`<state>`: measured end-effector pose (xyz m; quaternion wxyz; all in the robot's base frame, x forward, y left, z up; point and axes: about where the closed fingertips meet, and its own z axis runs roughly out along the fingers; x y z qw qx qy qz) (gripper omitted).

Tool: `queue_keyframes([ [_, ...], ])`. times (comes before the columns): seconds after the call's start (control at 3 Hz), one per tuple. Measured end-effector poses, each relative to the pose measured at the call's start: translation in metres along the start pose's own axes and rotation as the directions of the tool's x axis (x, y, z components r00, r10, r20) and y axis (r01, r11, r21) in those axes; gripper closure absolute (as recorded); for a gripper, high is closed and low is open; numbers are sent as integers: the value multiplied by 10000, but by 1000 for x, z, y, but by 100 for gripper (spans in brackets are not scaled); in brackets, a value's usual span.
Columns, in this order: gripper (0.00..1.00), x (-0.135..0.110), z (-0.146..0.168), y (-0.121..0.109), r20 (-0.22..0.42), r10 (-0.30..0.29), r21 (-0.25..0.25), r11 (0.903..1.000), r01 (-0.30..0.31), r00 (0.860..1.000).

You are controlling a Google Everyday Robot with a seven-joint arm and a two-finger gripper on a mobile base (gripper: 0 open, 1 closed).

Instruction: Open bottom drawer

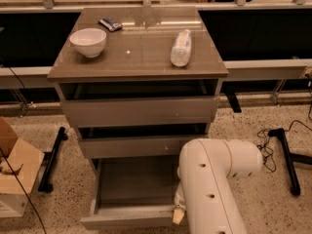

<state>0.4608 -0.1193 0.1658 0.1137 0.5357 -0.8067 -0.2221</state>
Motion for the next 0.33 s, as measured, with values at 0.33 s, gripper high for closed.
queue_keyframes([
  [0.33,47,0,1,0,-7,-6,-10,10000,6,10000],
])
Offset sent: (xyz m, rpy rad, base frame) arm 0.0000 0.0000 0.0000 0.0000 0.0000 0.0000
